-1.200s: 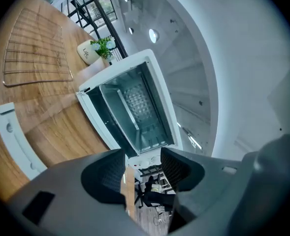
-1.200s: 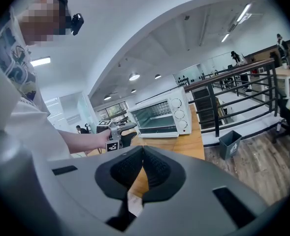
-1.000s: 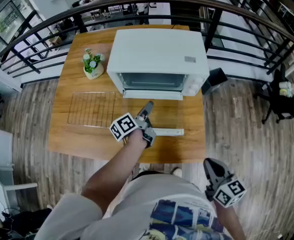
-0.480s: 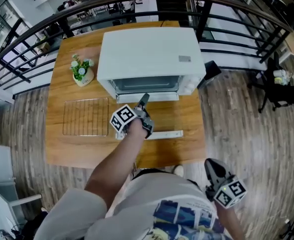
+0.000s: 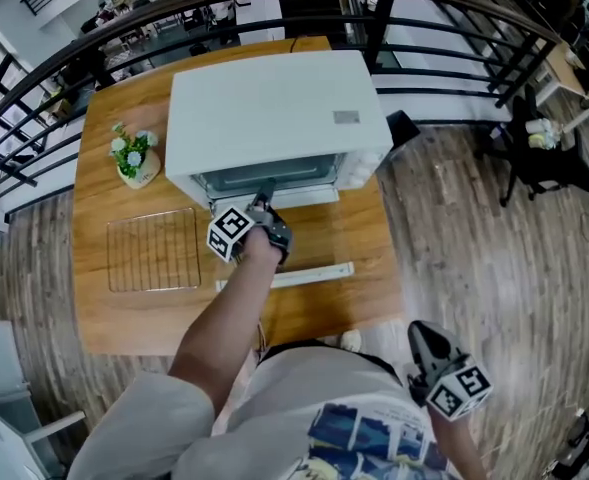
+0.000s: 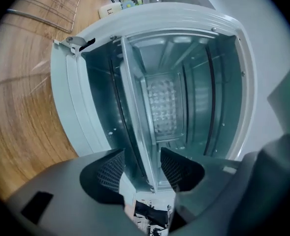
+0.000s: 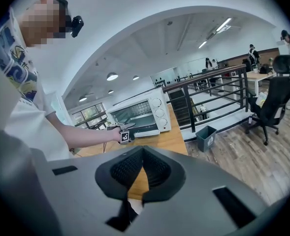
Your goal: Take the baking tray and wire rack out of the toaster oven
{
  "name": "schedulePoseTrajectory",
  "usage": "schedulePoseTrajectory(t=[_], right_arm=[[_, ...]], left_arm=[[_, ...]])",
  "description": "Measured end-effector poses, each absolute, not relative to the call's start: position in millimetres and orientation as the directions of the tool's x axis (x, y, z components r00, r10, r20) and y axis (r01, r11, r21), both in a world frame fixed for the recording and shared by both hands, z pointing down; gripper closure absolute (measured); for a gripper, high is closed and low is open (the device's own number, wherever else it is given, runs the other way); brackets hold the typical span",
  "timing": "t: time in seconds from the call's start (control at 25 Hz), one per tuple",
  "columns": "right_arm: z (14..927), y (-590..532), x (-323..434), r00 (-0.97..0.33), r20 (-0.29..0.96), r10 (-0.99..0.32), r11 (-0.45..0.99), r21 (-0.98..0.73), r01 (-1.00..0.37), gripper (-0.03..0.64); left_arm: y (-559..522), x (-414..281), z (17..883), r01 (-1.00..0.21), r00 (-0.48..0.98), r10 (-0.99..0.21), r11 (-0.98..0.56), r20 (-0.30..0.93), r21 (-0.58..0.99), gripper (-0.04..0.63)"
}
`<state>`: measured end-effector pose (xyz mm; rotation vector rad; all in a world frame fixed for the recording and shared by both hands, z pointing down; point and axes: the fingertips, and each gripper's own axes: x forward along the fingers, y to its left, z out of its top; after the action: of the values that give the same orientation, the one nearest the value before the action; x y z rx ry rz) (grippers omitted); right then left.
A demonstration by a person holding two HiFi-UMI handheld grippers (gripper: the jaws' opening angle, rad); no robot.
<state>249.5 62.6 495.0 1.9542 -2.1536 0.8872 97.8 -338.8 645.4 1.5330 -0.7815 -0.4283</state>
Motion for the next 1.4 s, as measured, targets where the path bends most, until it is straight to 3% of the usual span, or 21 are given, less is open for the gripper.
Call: schedulePoseTrajectory(t=[0.36, 0.64, 1.4], right_arm=[[493, 72, 252, -0.117, 0.461, -0.88, -0.049, -0.332, -0.942, 0.615], [494, 78, 255, -0.099, 0.468, -0.878, -0.067, -0.325, -0.943, 0.615], [491, 75, 258, -0.143, 0.464, -0.874, -0.023, -0.333, -0.943, 0.615]], left_arm=[[-366, 108, 646, -0.153, 0.691, -0.71, 0.039, 0.135, 0.987, 0.38], [-372, 106, 652, -0.152, 0.668, -0.73, 0.054, 0.143, 0.987, 0.52], [-345, 98, 656, -0.113, 0.656, -0.739, 0.101, 0.151, 0.988, 0.534]])
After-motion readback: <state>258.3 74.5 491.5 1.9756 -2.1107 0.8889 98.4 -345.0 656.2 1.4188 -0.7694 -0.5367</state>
